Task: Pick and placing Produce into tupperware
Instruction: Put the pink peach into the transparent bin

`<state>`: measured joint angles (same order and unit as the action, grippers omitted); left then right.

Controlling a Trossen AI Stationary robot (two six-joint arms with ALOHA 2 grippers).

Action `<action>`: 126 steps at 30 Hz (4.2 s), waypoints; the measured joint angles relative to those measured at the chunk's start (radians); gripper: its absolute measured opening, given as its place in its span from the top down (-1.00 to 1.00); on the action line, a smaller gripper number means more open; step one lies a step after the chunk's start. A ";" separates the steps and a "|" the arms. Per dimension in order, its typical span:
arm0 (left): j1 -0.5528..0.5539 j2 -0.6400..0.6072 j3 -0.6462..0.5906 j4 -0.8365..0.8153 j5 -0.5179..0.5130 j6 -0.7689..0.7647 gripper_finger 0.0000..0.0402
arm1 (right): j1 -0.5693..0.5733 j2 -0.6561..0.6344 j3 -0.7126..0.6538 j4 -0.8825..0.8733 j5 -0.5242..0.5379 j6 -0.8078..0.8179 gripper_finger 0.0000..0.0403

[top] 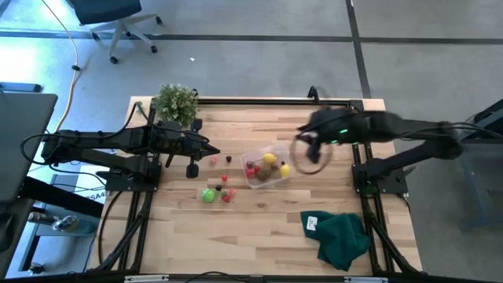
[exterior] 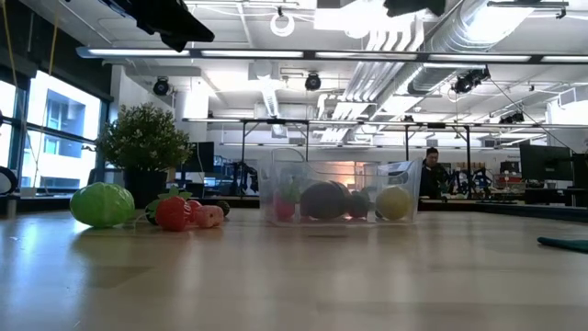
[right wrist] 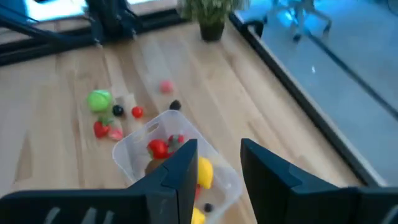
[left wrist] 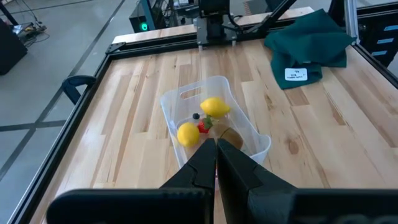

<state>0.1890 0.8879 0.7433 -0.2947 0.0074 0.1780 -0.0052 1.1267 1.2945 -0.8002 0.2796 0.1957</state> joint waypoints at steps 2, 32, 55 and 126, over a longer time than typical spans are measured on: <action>0.000 0.000 0.000 0.000 0.000 0.000 0.97 | -0.015 -0.071 0.000 -0.029 -0.011 -0.047 0.44; 0.000 0.000 0.000 0.000 0.000 0.000 0.97 | -0.084 -0.575 -0.541 0.315 -0.252 -0.012 0.73; 0.000 0.000 0.000 0.000 0.000 0.000 0.97 | -0.084 -0.683 -0.764 0.509 -0.209 -0.069 0.91; 0.111 0.059 0.400 -0.565 -0.122 -0.098 0.97 | -0.084 -0.649 -0.640 0.131 -0.178 -0.083 0.91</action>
<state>0.2999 0.9469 1.1436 -0.8597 -0.1150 0.0801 -0.0891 0.4778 0.6544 -0.6697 0.1020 0.1131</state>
